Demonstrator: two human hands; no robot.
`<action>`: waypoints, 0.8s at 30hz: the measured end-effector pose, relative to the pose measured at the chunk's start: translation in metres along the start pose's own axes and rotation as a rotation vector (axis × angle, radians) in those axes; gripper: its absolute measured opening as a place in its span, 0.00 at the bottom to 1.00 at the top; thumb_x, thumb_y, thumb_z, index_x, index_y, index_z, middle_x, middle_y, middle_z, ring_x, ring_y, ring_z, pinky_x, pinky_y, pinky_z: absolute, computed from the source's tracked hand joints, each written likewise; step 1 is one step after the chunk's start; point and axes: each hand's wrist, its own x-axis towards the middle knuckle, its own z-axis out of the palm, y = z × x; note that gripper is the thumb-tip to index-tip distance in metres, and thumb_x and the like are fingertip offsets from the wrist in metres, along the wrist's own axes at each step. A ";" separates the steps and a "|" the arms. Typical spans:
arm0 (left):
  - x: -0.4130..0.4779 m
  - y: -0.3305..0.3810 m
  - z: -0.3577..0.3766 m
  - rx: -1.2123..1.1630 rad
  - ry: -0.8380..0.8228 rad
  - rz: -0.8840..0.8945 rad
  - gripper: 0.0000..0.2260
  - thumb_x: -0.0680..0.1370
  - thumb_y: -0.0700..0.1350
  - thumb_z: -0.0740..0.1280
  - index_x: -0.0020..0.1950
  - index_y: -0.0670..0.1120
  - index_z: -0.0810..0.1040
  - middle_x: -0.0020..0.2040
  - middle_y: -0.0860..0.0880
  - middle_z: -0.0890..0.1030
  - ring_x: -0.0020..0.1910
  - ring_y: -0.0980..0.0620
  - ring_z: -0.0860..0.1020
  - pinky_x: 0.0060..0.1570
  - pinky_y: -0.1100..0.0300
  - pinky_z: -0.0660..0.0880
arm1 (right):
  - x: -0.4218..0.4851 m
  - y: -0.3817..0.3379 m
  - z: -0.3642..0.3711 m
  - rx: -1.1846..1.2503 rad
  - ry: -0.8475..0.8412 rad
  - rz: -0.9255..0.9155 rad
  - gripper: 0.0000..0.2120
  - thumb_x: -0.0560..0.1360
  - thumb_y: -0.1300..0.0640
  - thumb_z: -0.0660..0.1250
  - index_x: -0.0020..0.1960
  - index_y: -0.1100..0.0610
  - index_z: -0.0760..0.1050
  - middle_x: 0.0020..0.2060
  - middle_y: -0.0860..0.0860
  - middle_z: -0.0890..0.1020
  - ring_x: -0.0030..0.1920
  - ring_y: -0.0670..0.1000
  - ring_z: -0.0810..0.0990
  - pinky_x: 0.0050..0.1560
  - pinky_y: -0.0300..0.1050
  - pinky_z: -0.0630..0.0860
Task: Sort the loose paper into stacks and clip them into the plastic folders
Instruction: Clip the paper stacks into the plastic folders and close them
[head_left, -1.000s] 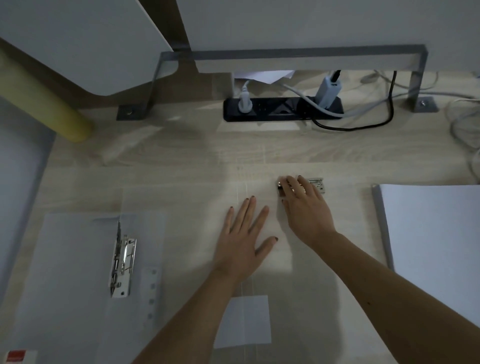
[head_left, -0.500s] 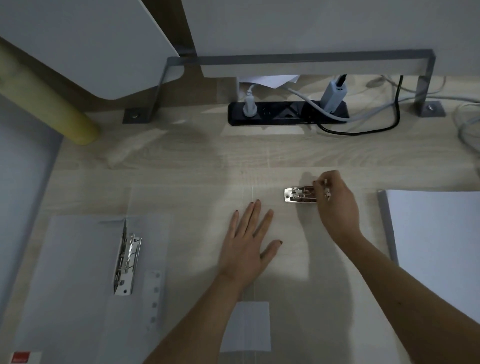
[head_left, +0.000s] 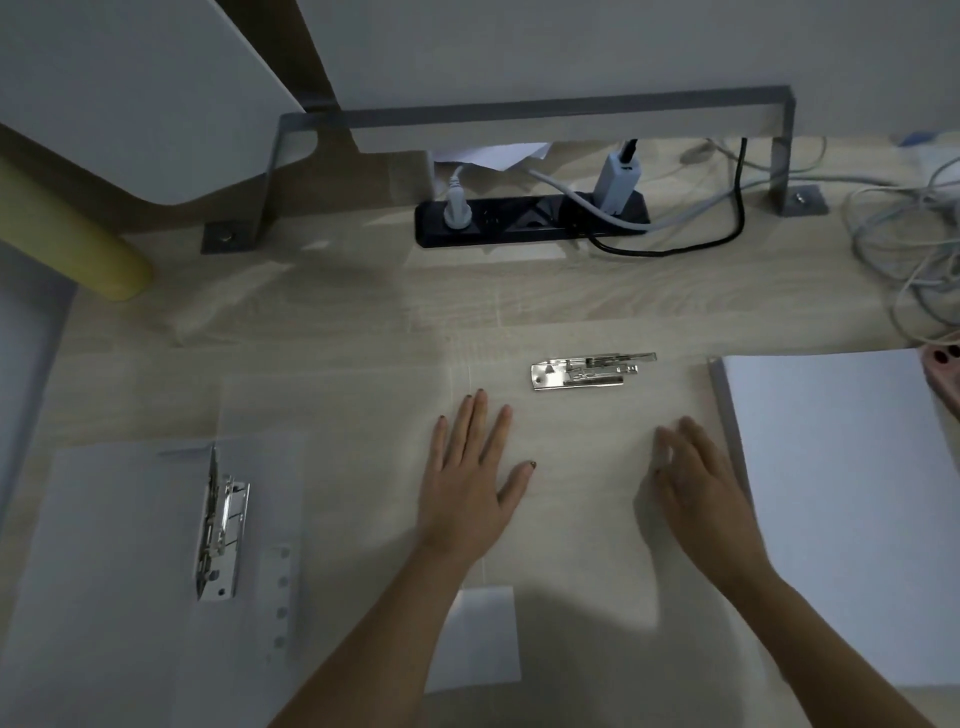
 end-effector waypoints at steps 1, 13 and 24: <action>-0.001 0.001 0.000 0.001 -0.003 -0.001 0.29 0.79 0.61 0.43 0.75 0.47 0.60 0.76 0.44 0.60 0.75 0.48 0.57 0.71 0.48 0.54 | -0.004 0.004 -0.003 0.012 0.006 -0.012 0.20 0.77 0.64 0.62 0.68 0.61 0.69 0.72 0.59 0.65 0.72 0.59 0.65 0.68 0.54 0.66; -0.016 0.117 -0.035 -0.703 0.074 -0.166 0.27 0.75 0.52 0.51 0.67 0.39 0.70 0.69 0.41 0.70 0.71 0.46 0.65 0.69 0.64 0.55 | -0.040 0.064 -0.101 0.398 0.366 0.186 0.14 0.78 0.66 0.58 0.59 0.56 0.75 0.60 0.52 0.76 0.57 0.52 0.74 0.50 0.37 0.70; -0.018 0.259 -0.025 -1.080 -0.567 -0.290 0.29 0.81 0.46 0.55 0.77 0.50 0.42 0.77 0.56 0.43 0.76 0.57 0.50 0.72 0.63 0.48 | -0.018 0.189 -0.123 0.312 0.157 0.577 0.18 0.77 0.58 0.61 0.63 0.66 0.67 0.58 0.65 0.74 0.59 0.65 0.74 0.56 0.55 0.70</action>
